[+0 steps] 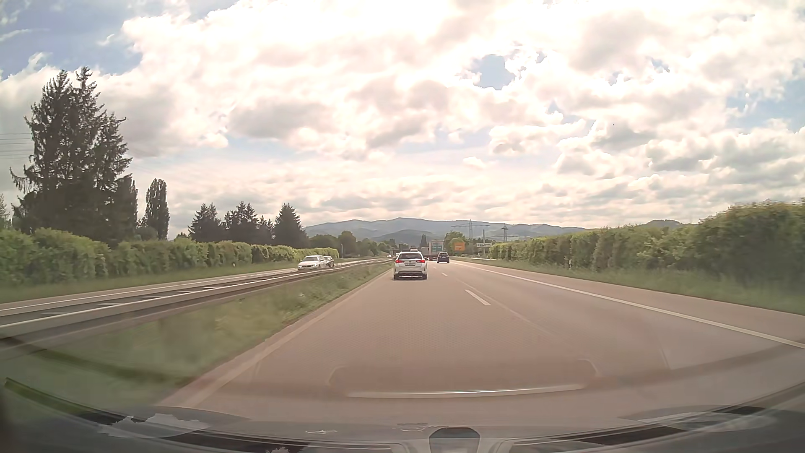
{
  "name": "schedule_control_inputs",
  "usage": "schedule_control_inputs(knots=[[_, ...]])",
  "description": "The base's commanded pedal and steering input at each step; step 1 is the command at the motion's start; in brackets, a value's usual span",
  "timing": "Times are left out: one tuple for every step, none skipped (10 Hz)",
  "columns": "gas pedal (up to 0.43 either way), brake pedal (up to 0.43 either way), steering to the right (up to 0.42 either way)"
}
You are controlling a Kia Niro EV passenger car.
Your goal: Follow the waypoints while adhering to traffic rules and regulations
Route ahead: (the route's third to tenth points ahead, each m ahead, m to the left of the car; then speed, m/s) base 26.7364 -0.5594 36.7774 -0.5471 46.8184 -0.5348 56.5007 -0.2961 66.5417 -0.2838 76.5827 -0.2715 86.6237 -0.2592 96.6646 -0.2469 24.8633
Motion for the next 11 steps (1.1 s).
schedule_control_inputs(knots=[[0.189, 0.000, 0.001], [0.189, 0.000, 0.001], [0.189, 0.000, 0.001], [0.197, 0.000, 0.001], [0.197, 0.000, 0.000], [0.197, 0.000, 0.000], [0.197, 0.000, 0.000], [0.197, 0.000, 0.000], [0.197, 0.000, 0.000], [0.197, 0.000, 0.000], [0.197, 0.000, 0.000]])
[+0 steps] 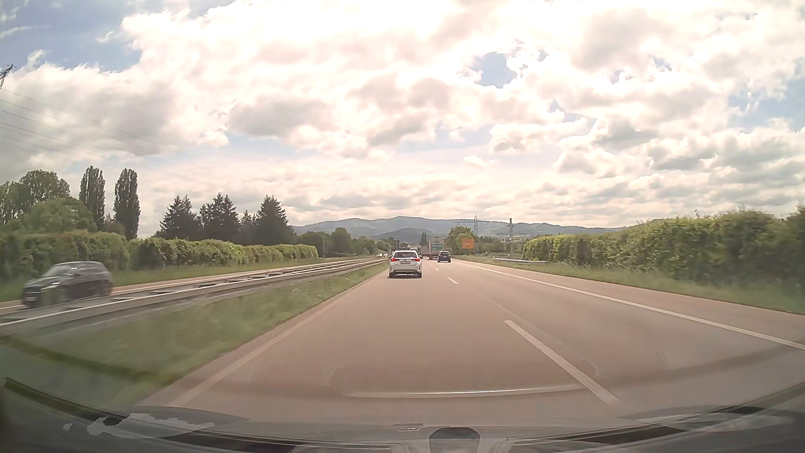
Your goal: Follow the waypoints while adhering to traffic rules and regulations
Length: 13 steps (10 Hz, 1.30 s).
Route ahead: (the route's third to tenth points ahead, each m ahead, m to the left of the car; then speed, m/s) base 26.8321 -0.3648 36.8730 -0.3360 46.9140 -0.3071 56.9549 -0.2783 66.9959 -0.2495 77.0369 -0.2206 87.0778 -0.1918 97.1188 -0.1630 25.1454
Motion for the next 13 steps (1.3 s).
schedule_control_inputs(knots=[[0.197, 0.000, 0.000], [0.197, 0.000, 0.000], [0.197, 0.000, 0.000], [0.197, 0.000, 0.000], [0.197, 0.000, 0.000], [0.197, 0.000, 0.000], [0.197, 0.000, 0.000], [0.197, 0.000, 0.000], [0.197, 0.000, 0.000], [0.197, 0.000, 0.000], [0.197, 0.000, 0.000], [0.197, 0.000, 0.000], [0.197, 0.000, 0.000]])
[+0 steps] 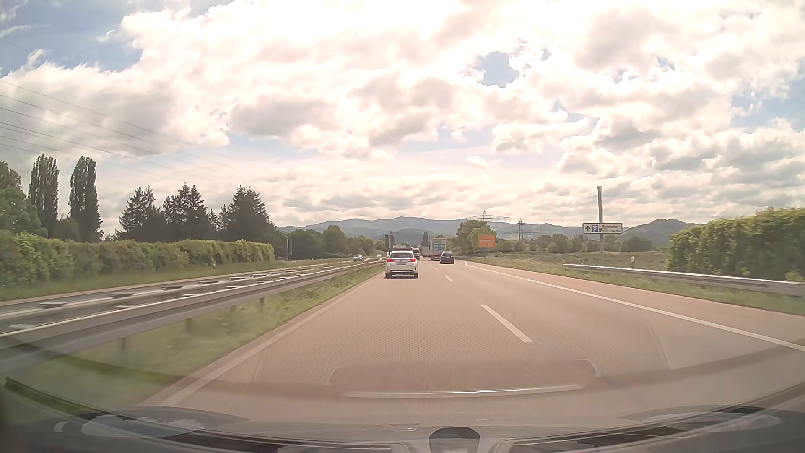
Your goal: Follow the waypoints while adhering to traffic rules and regulations
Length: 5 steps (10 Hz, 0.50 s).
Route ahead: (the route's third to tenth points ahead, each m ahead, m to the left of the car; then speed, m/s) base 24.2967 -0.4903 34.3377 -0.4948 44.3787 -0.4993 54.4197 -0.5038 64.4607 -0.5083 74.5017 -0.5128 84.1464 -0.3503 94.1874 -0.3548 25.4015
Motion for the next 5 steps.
schedule_control_inputs(knots=[[0.197, 0.000, 0.000], [0.197, 0.000, 0.000], [0.197, 0.000, 0.000], [0.197, 0.000, 0.000], [0.197, 0.000, 0.000]])
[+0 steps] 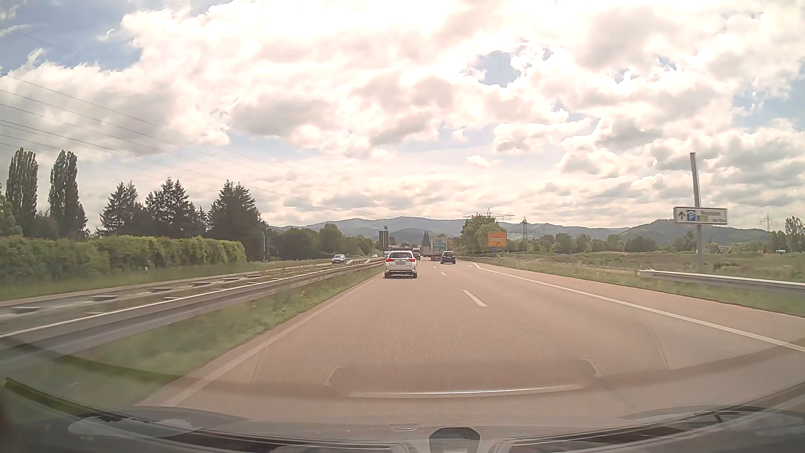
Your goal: Follow the waypoints while adhering to traffic rules and regulations
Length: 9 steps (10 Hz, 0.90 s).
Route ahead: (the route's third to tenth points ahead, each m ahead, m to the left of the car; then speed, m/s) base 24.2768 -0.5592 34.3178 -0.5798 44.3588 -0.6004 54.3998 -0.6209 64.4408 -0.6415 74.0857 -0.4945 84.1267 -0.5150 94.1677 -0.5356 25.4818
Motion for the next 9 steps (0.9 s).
schedule_control_inputs(knots=[[0.197, 0.000, 0.000], [0.197, 0.000, 0.000], [0.197, 0.000, 0.000], [0.197, 0.000, 0.000], [0.197, 0.000, 0.000], [0.197, 0.000, 0.000], [0.197, 0.000, 0.000], [0.189, 0.000, 0.000], [0.189, 0.000, 0.000]])
